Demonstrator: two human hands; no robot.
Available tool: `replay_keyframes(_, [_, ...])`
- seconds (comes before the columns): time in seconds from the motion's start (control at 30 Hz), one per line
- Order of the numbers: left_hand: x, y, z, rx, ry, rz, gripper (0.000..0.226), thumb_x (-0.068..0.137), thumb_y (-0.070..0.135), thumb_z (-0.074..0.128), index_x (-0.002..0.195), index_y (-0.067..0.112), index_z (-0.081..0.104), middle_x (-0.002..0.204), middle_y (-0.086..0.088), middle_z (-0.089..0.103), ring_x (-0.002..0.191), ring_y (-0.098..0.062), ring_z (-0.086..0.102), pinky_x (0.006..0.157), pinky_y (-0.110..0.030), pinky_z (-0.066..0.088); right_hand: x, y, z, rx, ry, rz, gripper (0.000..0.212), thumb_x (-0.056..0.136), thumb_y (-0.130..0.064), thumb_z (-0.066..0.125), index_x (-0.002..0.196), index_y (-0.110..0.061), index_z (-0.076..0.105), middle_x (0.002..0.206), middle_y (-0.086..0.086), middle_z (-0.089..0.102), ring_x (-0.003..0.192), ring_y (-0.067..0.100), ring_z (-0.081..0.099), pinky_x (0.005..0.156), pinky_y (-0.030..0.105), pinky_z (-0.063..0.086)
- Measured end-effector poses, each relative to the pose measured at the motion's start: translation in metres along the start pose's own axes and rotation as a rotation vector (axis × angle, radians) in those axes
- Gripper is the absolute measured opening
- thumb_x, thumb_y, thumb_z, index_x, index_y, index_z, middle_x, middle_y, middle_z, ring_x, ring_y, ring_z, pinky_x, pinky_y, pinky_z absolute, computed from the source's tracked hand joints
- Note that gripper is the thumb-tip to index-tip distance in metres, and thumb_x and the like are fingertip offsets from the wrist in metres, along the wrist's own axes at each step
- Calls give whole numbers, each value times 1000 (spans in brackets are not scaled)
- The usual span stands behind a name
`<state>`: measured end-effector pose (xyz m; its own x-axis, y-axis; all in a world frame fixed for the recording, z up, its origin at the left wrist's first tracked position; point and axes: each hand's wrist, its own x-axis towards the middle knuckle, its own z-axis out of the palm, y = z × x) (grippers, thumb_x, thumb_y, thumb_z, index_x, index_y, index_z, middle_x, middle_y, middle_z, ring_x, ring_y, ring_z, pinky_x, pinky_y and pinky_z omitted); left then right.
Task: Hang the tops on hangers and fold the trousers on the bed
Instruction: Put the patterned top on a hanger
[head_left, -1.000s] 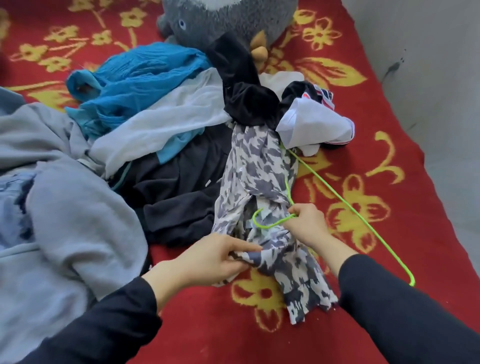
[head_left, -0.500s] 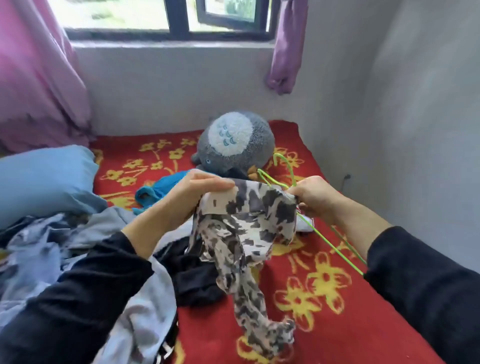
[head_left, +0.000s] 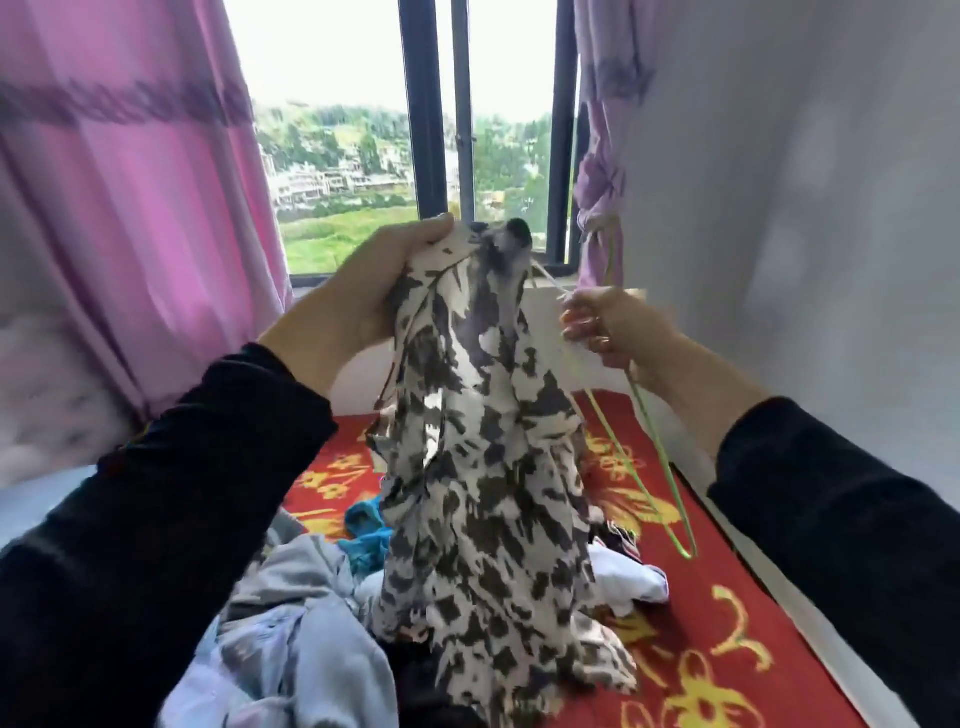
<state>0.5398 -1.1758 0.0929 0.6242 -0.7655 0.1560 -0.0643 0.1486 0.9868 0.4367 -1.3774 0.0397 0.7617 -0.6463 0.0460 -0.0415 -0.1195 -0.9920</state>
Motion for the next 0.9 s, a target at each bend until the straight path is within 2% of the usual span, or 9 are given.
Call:
replay_keyframes(0.1, [-3, 5, 2, 56, 53, -25, 19, 98, 26, 50, 98, 10, 62, 76, -2, 66, 72, -18, 63, 73, -27, 53, -6, 6, 5, 10, -65, -10, 11, 82, -22, 67, 86, -13, 63, 67, -2, 61, 34, 2, 36, 32, 14, 25])
replay_keyframes(0.17, [-4, 4, 4, 47, 102, -46, 18, 99, 24, 49, 102, 10, 59, 70, 0, 64, 67, -14, 62, 64, -23, 55, -10, 15, 10, 54, -100, -11, 9, 80, -20, 68, 81, -14, 62, 64, -3, 57, 34, 2, 34, 32, 15, 24])
replay_keyframes(0.3, [-3, 4, 5, -23, 183, -73, 23, 102, 25, 44, 114, 9, 54, 88, -8, 63, 79, -20, 63, 72, -30, 56, -18, 29, 20, 195, -161, 10, 13, 78, -23, 70, 78, -13, 64, 60, -2, 55, 37, 4, 33, 31, 16, 23])
replay_keyframes(0.4, [-3, 7, 11, -109, 181, -88, 24, 102, 22, 42, 115, 9, 57, 90, -12, 60, 78, -23, 61, 62, -30, 58, -25, 33, 28, 294, -271, -37, 21, 77, -28, 75, 83, -12, 64, 62, -3, 58, 43, 4, 35, 33, 15, 25])
replay_keyframes(0.5, [-4, 11, 19, -253, 207, -80, 16, 102, 15, 42, 105, 7, 55, 79, -10, 53, 67, -21, 55, 50, -28, 56, -31, 30, 38, 278, -352, -105, 28, 74, -4, 75, 97, -10, 60, 76, 4, 59, 52, 6, 41, 39, 16, 30])
replay_keyframes(0.6, [-2, 14, 24, -394, 273, -45, 29, 102, 12, 37, 77, 8, 51, 69, -8, 50, 58, -19, 51, 44, -24, 51, -39, 27, 50, 252, -431, -114, 40, 70, 13, 65, 105, -5, 57, 88, 9, 59, 67, 13, 48, 46, 19, 30])
replay_keyframes(0.7, [-1, 16, 25, -421, 286, -12, 32, 101, 10, 38, 72, 8, 50, 71, -10, 51, 62, -20, 52, 52, -28, 55, -42, 21, 54, 359, -495, -132, 57, 60, 7, 61, 115, -3, 53, 84, 5, 60, 71, 15, 51, 53, 23, 29])
replay_keyframes(0.8, [-2, 14, 21, -447, 282, -7, 32, 101, 9, 39, 71, 7, 51, 73, -11, 50, 64, -19, 52, 61, -30, 54, -41, 11, 53, 363, -512, -164, 63, 63, -4, 77, 121, -5, 51, 95, 5, 64, 90, 20, 53, 71, 31, 34])
replay_keyframes(0.9, [-5, 10, 18, -457, 285, -26, 27, 102, 12, 40, 78, 7, 51, 76, -11, 51, 63, -20, 56, 55, -31, 57, -40, 3, 59, 209, -359, -168, 44, 69, -20, 83, 102, -6, 58, 84, 3, 69, 70, 13, 57, 57, 23, 39])
